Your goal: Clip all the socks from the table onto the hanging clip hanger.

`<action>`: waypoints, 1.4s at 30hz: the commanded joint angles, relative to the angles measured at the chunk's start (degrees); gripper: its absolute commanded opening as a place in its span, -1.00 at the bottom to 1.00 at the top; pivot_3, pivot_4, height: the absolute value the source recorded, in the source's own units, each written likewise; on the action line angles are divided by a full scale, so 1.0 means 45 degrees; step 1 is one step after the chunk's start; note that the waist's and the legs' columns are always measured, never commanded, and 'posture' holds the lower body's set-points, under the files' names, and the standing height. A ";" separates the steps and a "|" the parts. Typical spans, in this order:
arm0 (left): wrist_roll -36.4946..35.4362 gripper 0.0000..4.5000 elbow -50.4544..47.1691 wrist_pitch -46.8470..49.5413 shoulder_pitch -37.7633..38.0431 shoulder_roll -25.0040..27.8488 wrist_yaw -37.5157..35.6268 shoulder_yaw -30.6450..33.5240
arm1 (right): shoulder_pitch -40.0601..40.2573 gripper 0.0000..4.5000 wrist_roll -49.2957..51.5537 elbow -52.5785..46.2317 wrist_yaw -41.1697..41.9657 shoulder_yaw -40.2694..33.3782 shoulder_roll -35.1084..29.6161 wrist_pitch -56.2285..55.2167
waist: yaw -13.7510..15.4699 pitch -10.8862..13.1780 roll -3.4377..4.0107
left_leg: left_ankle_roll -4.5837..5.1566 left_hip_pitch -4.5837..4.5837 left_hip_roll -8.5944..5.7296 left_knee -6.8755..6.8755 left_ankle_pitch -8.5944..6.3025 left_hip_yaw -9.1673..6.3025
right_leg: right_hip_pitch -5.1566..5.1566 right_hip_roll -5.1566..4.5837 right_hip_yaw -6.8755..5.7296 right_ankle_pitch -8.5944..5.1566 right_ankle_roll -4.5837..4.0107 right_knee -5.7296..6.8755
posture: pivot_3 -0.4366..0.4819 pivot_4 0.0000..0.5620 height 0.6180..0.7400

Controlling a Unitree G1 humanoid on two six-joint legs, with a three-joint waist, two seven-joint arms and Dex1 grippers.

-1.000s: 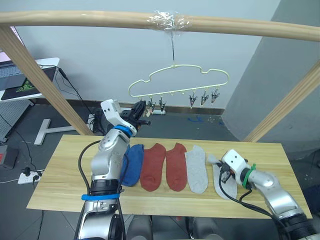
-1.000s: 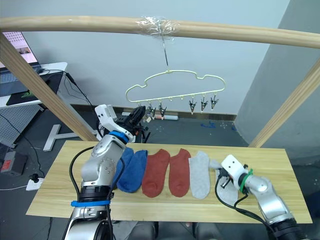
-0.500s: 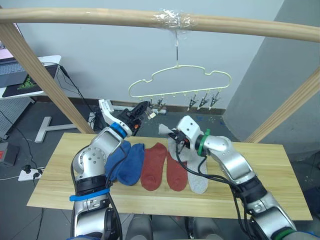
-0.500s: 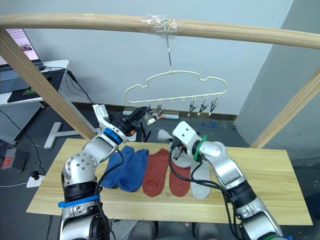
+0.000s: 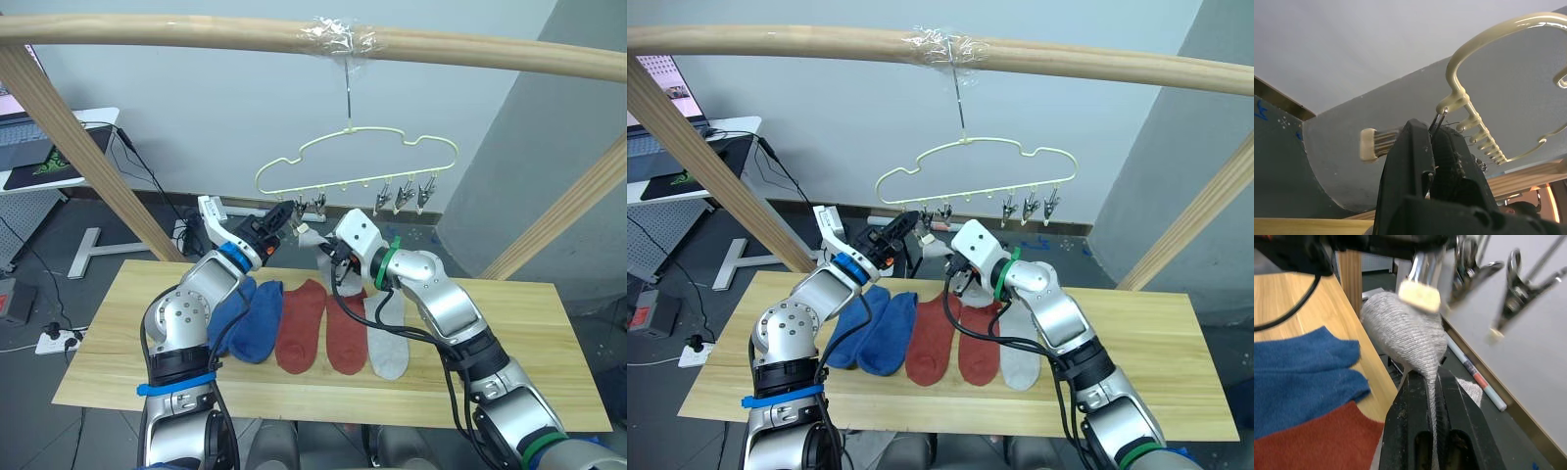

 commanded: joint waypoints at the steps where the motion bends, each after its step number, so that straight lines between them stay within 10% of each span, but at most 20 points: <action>1: -0.0123 -0.99 -0.0357 -0.0120 0.0059 0.0026 -0.0104 -0.0020 | -0.0289 -0.99 0.0091 -0.0274 -0.0172 -0.0208 0.0229 -0.0154 | 0.0002 0.0000 0.0000 | 0.0000 0.0000 0.0000 -0.0001 0.0000 -0.0001 | 0.0000 0.0000 -0.0001 0.0000 0.0000 0.0000 | 0.24 -0.39 1.00; 4: 0.0078 -0.99 -0.0461 -0.0294 0.0146 0.0124 -0.0253 -0.0109 | -0.0251 -0.99 0.0066 -0.0407 -0.0159 -0.0218 0.0236 -0.0077 | 0.0008 -0.0001 0.0000 | -0.0002 -0.0002 0.0000 -0.0001 0.0001 -0.0001 | 0.0000 -0.0001 -0.0001 0.0000 0.0000 -0.0001 | 0.24 -0.41 1.00; 18: 0.0086 0.97 -0.0590 -0.0447 0.0291 0.1069 -0.0437 0.0209 | 0.0175 -1.00 0.0699 -0.0638 0.0090 -0.0240 0.0819 0.0499 | -0.0005 -0.0001 -0.0001 | -0.0003 -0.0004 0.0002 -0.0004 0.0002 -0.0001 | -0.0011 0.0000 -0.0003 0.0000 -0.0001 0.0002 | 0.26 -0.42 1.00; 31: 0.3481 1.00 -0.2631 -0.2735 0.2118 0.3404 -0.2689 -0.2138 | 0.0973 0.93 0.2036 -0.1182 0.0196 -0.0884 0.0836 0.2166 | 0.0150 0.0004 0.0001 | -0.0005 -0.0010 0.0002 -0.0017 0.0002 -0.0001 | -0.0022 -0.0003 -0.0008 -0.0006 -0.0012 -0.0002 | 0.29 -0.41 1.00; 36: 0.6003 1.00 -0.3886 -0.5263 0.3099 0.3067 -0.2534 -0.3707 | 0.2144 0.97 0.2391 -0.2828 0.0316 -0.1550 -0.0450 0.2206 | 0.0248 0.0005 0.0003 | -0.0006 -0.0023 -0.0001 -0.0027 -0.0001 0.0012 | -0.0030 -0.0012 0.0001 -0.0012 -0.0020 -0.0018 | 0.29 -0.41 1.00; 42: 0.7885 0.35 -0.3576 -0.6775 0.3282 0.1268 -0.1306 -0.5081 | 0.3224 1.00 0.3484 -0.5004 0.0697 -0.3019 -0.1940 0.2856 | 0.0225 0.0003 0.0000 | -0.0002 -0.0023 -0.0010 -0.0017 0.0001 0.0015 | -0.0026 -0.0015 0.0009 -0.0012 -0.0018 -0.0013 | 0.22 -0.42 1.00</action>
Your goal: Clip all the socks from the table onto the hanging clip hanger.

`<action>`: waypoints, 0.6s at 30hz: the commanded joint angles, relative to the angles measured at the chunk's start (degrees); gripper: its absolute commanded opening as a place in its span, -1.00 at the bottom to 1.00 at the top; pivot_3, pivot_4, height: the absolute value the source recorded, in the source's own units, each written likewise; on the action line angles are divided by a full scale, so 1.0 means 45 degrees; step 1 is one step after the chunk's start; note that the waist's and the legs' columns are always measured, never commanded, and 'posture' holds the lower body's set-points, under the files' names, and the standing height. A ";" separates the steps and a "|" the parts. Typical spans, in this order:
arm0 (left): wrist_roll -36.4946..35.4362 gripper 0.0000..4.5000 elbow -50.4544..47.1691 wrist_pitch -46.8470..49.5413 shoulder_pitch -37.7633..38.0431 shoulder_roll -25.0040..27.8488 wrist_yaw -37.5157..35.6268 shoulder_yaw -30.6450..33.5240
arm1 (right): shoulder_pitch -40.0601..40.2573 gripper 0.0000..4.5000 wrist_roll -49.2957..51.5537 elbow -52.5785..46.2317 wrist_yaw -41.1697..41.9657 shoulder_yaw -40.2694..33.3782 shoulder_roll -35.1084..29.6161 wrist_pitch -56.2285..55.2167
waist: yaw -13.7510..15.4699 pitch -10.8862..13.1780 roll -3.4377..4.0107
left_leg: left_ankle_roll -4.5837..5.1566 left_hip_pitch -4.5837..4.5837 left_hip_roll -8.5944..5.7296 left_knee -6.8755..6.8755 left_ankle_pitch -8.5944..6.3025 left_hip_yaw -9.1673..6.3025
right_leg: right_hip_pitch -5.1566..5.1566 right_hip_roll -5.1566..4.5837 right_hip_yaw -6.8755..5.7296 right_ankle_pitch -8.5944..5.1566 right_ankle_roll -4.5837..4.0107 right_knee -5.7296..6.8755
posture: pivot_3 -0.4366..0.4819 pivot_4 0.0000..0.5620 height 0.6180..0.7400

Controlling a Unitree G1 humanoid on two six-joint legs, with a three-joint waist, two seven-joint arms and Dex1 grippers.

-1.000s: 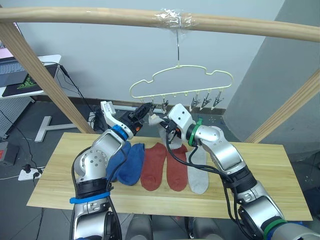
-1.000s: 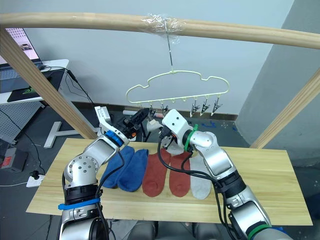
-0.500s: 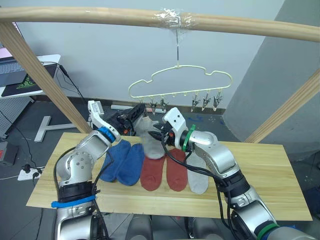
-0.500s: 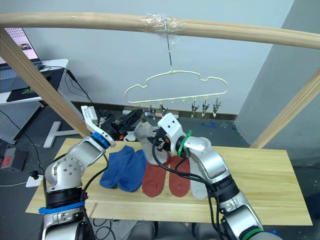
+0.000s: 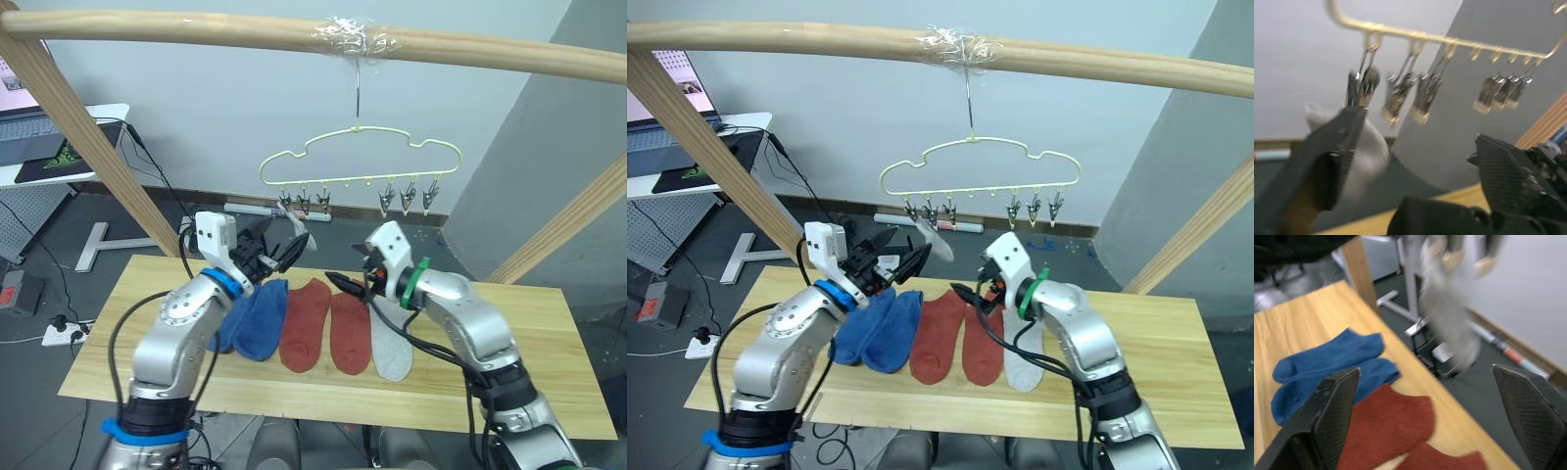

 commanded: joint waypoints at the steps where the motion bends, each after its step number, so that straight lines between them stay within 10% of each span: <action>1: 0.0930 0.21 -0.0167 -0.0736 -0.0013 -0.0582 0.0642 -0.0554 | 0.0212 1.00 0.0708 -0.1262 0.0245 -0.0628 -0.0459 0.0285 | -0.0016 0.0003 -0.0003 | 0.0000 0.0001 -0.0001 0.0001 0.0000 0.0001 | 0.0001 -0.0001 0.0003 0.0000 0.0001 0.0000 | 0.21 -0.39 1.00; 8: 0.2197 0.10 0.0669 -0.1955 -0.0204 -0.1429 0.1275 -0.0829 | 0.0177 1.00 0.1277 -0.2060 0.0135 -0.0945 -0.1092 0.0716 | -0.0139 0.0003 -0.0003 | 0.0004 0.0012 0.0004 0.0000 0.0000 0.0017 | 0.0000 0.0011 0.0020 0.0000 0.0000 0.0005 | 0.15 -0.39 1.00; 13: 0.2571 -0.57 0.0968 -0.2149 -0.0212 -0.1650 0.1550 -0.0807 | -0.0057 1.00 0.1661 -0.2428 0.0085 -0.1160 -0.1436 0.0987 | -0.0133 0.0004 -0.0003 | 0.0004 0.0010 -0.0001 0.0006 0.0000 0.0021 | 0.0001 0.0007 0.0023 0.0000 0.0001 0.0004 | 0.15 -0.39 1.00; 18: 0.2922 -0.57 0.1549 -0.2253 -0.0228 -0.1973 0.2275 -0.0477 | -0.0520 1.00 0.3159 -0.3147 0.0677 -0.1566 -0.1652 0.1659 | -0.0134 0.0004 -0.0003 | 0.0005 0.0010 0.0000 0.0005 -0.0001 0.0018 | 0.0002 0.0008 0.0021 0.0000 0.0001 0.0005 | 0.13 -0.38 1.00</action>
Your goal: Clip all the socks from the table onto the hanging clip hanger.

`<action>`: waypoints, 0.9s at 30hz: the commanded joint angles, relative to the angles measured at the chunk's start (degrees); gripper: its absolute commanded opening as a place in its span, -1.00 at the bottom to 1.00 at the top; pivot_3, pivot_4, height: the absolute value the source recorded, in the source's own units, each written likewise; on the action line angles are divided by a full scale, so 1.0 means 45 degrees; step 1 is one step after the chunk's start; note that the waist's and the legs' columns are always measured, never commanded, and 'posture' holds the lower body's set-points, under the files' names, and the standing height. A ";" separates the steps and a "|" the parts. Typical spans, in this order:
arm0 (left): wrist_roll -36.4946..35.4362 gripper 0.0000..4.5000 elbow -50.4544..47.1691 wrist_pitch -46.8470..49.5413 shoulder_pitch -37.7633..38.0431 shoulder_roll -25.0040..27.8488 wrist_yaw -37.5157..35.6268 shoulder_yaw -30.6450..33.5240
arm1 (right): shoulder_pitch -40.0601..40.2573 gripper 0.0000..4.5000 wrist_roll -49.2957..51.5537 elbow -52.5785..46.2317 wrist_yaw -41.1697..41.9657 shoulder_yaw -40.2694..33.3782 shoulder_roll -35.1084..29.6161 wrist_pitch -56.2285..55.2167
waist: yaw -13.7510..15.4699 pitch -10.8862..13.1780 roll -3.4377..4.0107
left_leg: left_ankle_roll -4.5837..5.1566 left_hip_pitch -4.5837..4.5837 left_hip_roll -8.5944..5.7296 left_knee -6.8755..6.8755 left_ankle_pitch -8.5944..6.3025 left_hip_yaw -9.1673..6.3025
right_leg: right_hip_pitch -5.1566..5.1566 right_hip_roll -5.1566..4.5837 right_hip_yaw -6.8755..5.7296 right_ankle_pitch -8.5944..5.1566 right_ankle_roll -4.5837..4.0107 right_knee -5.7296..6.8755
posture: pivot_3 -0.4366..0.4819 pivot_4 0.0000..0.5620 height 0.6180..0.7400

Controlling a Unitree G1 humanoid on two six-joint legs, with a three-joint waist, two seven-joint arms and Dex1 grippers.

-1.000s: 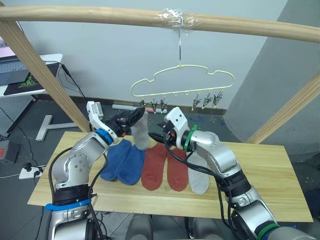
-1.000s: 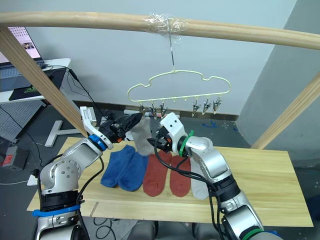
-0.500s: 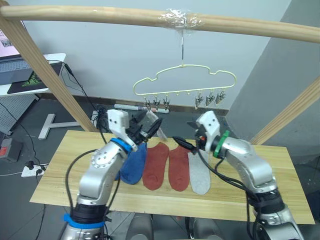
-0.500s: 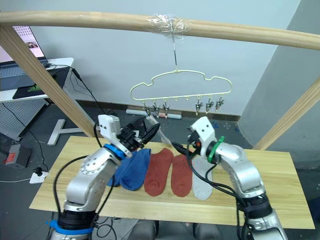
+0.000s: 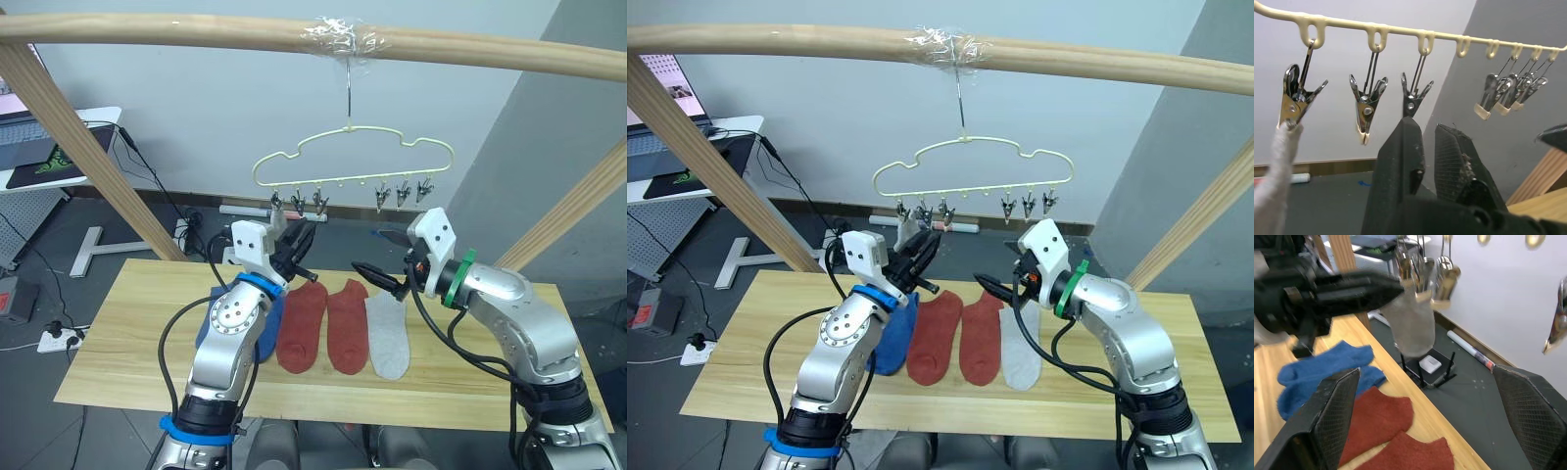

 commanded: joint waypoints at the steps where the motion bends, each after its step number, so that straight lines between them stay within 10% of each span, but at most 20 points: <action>1: 0.0180 -0.57 0.0262 -0.0307 -0.0167 -0.0291 0.0493 0.0373 | -0.0364 1.00 0.1227 -0.0979 0.0521 -0.0395 -0.0142 0.0194 | 0.0001 0.0000 0.0000 | 0.0000 0.0000 0.0000 0.0000 0.0000 -0.0001 | 0.0001 0.0000 -0.0001 0.0000 0.0000 0.0000 | 0.13 -0.38 1.00; 27: 0.1176 -0.57 0.3561 -0.2130 -0.2336 -0.1300 0.1414 0.0592 | -0.1203 1.00 0.1978 -0.0801 -0.0078 -0.0409 -0.0521 0.0226 | 0.0025 0.0001 -0.0003 | 0.0000 0.0000 -0.0002 0.0005 0.0001 -0.0006 | 0.0005 0.0000 -0.0009 0.0002 0.0000 0.0002 | 0.07 -0.40 1.00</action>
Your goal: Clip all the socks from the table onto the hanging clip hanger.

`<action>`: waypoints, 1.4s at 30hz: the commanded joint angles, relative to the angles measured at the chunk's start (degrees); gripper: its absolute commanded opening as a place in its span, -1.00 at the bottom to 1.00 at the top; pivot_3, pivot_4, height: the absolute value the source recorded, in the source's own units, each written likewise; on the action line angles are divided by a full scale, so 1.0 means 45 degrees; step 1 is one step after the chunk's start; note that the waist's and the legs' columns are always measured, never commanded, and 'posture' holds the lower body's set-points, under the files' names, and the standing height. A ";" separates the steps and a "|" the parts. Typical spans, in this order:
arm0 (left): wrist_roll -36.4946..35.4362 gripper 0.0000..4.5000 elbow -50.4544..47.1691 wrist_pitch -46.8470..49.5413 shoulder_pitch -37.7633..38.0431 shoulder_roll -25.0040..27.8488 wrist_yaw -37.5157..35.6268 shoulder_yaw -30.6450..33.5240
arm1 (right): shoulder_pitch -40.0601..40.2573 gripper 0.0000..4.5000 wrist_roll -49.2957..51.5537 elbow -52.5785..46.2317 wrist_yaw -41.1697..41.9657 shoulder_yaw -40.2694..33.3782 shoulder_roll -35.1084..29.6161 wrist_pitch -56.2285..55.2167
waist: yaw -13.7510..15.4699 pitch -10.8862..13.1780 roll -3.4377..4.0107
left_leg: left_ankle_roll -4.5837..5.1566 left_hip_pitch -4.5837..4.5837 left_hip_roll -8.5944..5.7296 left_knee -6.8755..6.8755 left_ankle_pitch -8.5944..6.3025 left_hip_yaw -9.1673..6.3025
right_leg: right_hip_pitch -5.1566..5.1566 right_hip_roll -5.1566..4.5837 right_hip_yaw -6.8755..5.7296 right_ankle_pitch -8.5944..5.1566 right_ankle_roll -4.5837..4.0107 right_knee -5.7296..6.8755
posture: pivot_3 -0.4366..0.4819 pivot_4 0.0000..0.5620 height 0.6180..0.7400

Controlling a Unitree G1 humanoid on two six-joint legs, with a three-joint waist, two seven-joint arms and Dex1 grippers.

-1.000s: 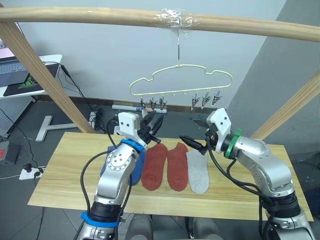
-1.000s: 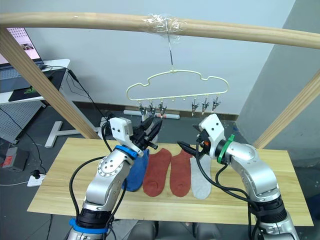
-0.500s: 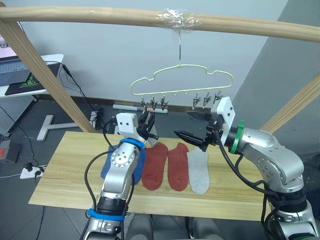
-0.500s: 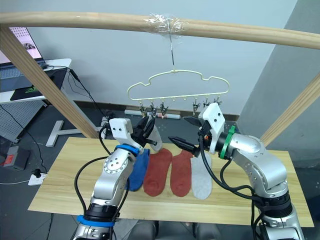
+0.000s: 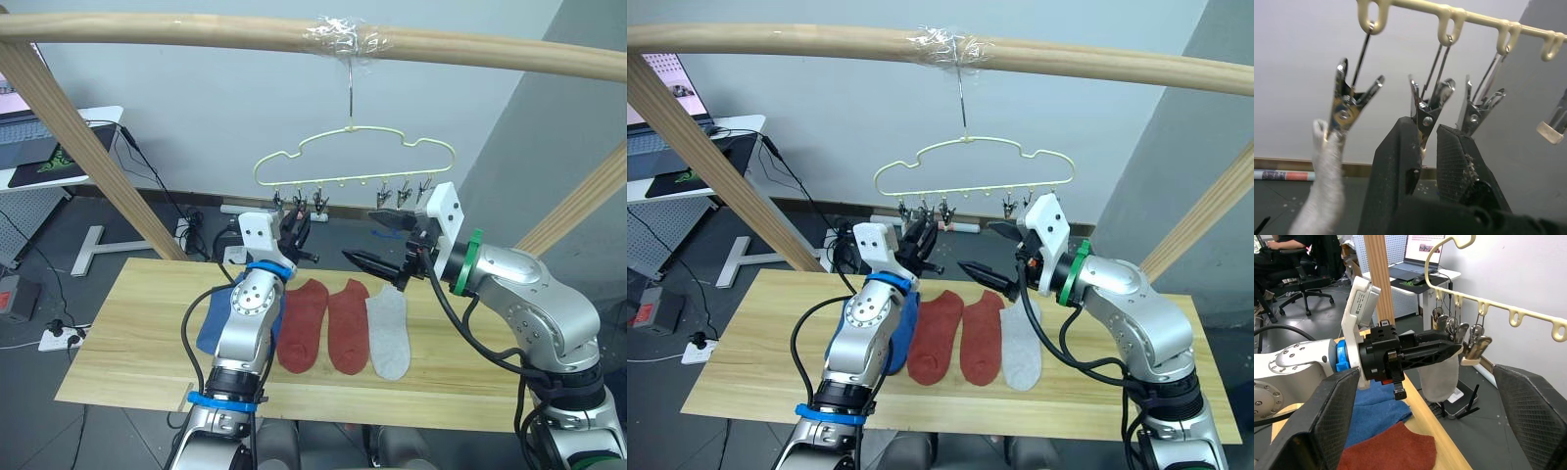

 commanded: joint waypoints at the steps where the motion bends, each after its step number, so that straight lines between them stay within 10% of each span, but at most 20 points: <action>1: 0.0147 -0.57 0.0036 -0.0457 -0.0417 -0.0131 0.0113 0.0006 | -0.0276 1.00 0.0257 -0.0262 -0.0082 -0.0304 -0.0100 -0.0117 | -0.0010 0.0000 0.0000 | 0.0000 0.0000 0.0000 0.0001 0.0000 -0.0001 | 0.0001 0.0000 0.0000 0.0000 0.0000 0.0001 | 0.07 -0.40 1.00; 12: 0.0243 -0.57 0.0415 -0.0868 -0.0781 -0.0224 0.0326 0.0092 | -0.0294 1.00 0.0314 -0.0251 -0.0263 -0.0253 -0.0163 -0.0196 | -0.0057 0.0000 0.0000 | 0.0000 0.0000 0.0000 0.0000 0.0000 -0.0003 | 0.0001 0.0000 -0.0002 0.0000 0.0000 0.0002 | 0.07 -0.40 1.00; 20: 0.0261 0.32 0.0509 -0.0902 -0.0873 -0.0223 0.0377 0.0127 | -0.0296 1.00 0.0334 -0.0260 -0.0345 -0.0257 -0.0193 -0.0189 | -0.0090 0.0000 0.0000 | 0.0000 0.0000 0.0000 0.0001 0.0000 -0.0005 | 0.0001 0.0000 -0.0004 0.0001 0.0000 0.0004 | 0.07 -0.40 1.00; 42: 0.0390 0.32 0.0403 -0.1226 -0.1077 -0.0283 0.0577 0.0095 | -0.0305 1.00 0.0338 -0.0204 -0.0437 -0.0285 -0.0236 -0.0188 | -0.0103 0.0000 0.0000 | 0.0001 0.0000 0.0000 0.0001 0.0001 -0.0005 | 0.0002 0.0000 -0.0004 0.0001 0.0000 0.0007 | 0.06 -0.42 1.00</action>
